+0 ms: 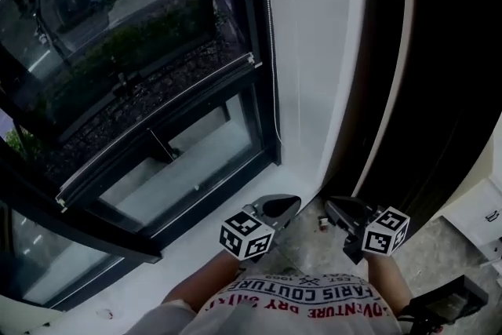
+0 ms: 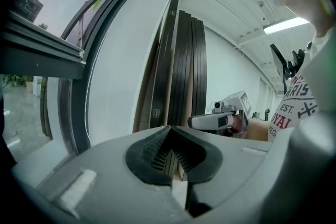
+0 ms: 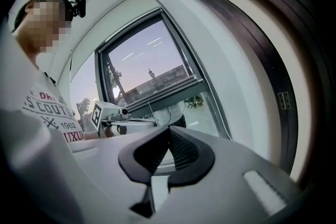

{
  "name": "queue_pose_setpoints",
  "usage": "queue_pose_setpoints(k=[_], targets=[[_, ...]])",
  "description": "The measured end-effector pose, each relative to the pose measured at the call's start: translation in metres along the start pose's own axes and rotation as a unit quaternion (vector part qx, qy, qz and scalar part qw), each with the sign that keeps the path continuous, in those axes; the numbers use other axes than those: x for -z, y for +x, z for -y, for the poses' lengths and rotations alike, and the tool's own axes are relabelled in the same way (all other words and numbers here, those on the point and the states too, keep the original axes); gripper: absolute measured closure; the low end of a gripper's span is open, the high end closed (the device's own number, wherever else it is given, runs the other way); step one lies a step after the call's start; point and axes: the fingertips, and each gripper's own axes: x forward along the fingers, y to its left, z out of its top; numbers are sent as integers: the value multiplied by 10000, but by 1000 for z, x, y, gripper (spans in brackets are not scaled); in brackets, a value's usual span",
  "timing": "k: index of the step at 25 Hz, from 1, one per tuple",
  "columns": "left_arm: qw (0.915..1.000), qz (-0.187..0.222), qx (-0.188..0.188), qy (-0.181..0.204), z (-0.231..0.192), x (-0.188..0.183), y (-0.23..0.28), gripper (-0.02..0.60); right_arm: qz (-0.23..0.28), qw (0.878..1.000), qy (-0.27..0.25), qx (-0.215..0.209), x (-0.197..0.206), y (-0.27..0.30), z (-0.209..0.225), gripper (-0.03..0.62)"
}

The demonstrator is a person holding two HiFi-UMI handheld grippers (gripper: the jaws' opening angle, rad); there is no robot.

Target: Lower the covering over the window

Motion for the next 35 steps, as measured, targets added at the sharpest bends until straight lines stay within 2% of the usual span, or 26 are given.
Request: queue_pose_setpoints(k=[5,12,27,35], targets=[[9999,21,48,-109,-30,-8,8,580,-85,9999,0,79,-7,21,17,591],[9992,299,3,269,-43,-50,4,580,-44,9996,-266,5,-32,35,18,591],[9963,500,-649,250,-109,-83,1,580,-137,9959,-606,-664,-82,121,44,591],[9932,743,-872,185,-141,-100,-2,580,-73,9921,-1127,-549,-128,175,55,591]])
